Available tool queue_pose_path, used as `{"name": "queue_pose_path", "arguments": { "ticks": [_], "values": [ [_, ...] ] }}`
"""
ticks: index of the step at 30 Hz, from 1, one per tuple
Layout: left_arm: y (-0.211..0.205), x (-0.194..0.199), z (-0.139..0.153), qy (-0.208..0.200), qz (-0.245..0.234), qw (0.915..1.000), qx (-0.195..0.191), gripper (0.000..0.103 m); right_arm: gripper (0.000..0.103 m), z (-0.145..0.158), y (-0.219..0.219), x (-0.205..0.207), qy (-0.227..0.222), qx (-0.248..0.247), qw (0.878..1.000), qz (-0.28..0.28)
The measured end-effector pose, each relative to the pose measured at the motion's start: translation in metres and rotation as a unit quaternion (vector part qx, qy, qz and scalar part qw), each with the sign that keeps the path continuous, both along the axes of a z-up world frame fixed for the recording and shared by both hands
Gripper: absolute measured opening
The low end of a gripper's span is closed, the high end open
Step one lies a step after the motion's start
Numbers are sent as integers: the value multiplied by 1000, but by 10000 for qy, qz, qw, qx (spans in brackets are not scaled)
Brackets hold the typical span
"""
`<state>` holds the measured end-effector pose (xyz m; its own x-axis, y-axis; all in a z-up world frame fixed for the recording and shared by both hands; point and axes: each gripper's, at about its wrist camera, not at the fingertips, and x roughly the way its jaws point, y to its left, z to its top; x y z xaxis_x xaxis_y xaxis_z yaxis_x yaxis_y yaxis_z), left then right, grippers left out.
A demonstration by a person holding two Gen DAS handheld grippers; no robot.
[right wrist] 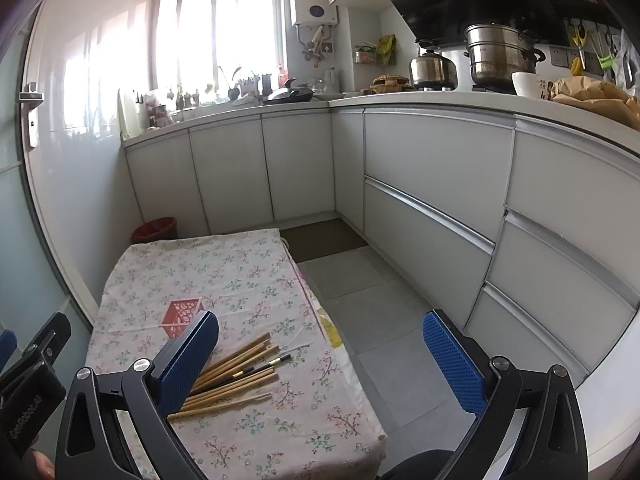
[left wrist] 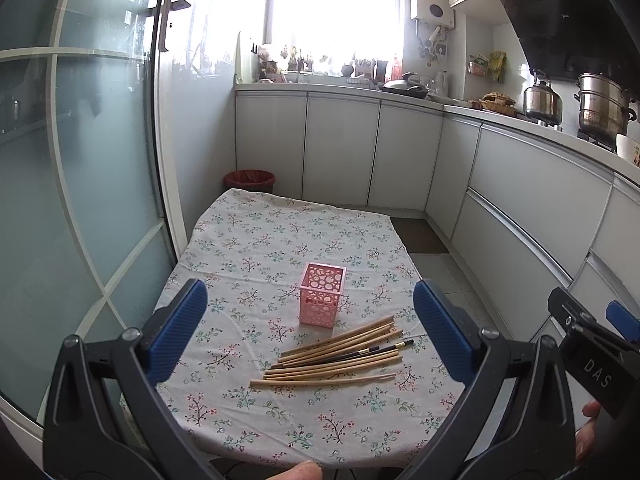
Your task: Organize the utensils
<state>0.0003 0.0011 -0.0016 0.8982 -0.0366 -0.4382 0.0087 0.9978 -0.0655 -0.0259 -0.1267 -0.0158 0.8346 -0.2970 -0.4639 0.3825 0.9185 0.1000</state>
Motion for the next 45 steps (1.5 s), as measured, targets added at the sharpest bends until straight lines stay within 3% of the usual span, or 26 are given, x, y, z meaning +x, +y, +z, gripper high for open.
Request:
{"name": "queue_pose_path", "arguments": {
  "ticks": [45],
  "values": [
    [0,-1,-8,75,-5,10000,1,102,103,-5,-2,2,87,110,9999,44]
  ]
}}
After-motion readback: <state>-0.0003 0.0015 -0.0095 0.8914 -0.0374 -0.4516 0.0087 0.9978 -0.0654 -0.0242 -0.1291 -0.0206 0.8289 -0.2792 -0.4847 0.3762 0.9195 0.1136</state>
